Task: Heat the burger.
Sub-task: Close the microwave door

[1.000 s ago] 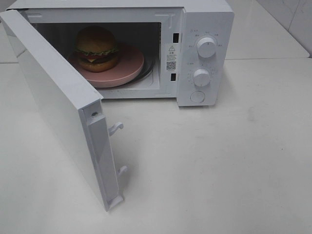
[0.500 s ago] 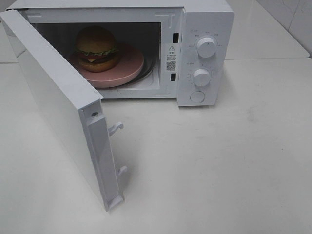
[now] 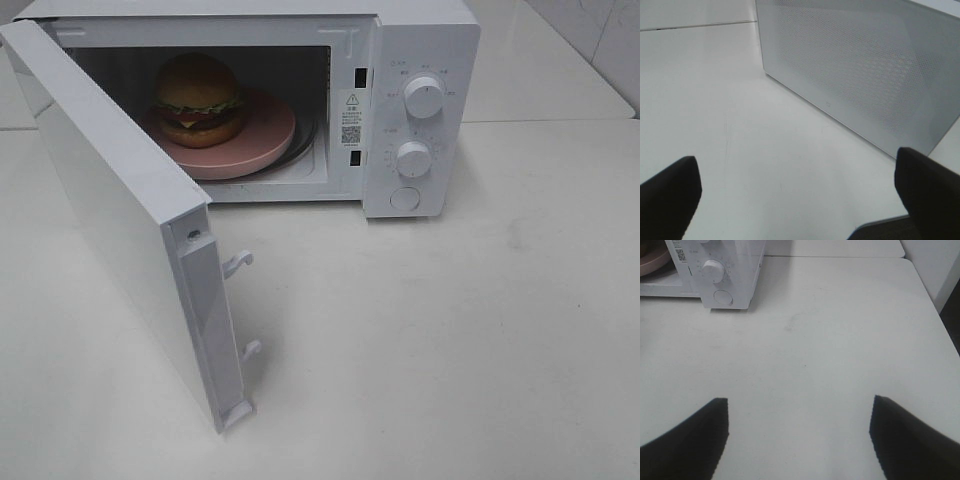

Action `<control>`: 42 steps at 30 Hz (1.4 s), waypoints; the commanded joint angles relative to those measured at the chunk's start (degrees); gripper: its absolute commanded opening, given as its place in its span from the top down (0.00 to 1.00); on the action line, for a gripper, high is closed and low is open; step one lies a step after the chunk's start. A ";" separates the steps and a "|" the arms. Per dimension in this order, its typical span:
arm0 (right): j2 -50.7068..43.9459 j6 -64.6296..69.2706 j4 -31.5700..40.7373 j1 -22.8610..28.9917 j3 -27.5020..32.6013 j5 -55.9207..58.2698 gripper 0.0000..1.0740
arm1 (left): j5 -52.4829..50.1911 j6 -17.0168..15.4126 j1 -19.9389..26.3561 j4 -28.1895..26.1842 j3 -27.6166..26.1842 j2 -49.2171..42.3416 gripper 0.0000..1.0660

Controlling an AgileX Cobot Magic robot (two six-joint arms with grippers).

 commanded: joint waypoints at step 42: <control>-1.60 -0.46 0.17 -0.17 0.06 -0.57 0.30 | -0.97 -0.11 -0.29 -0.34 -0.69 0.34 0.09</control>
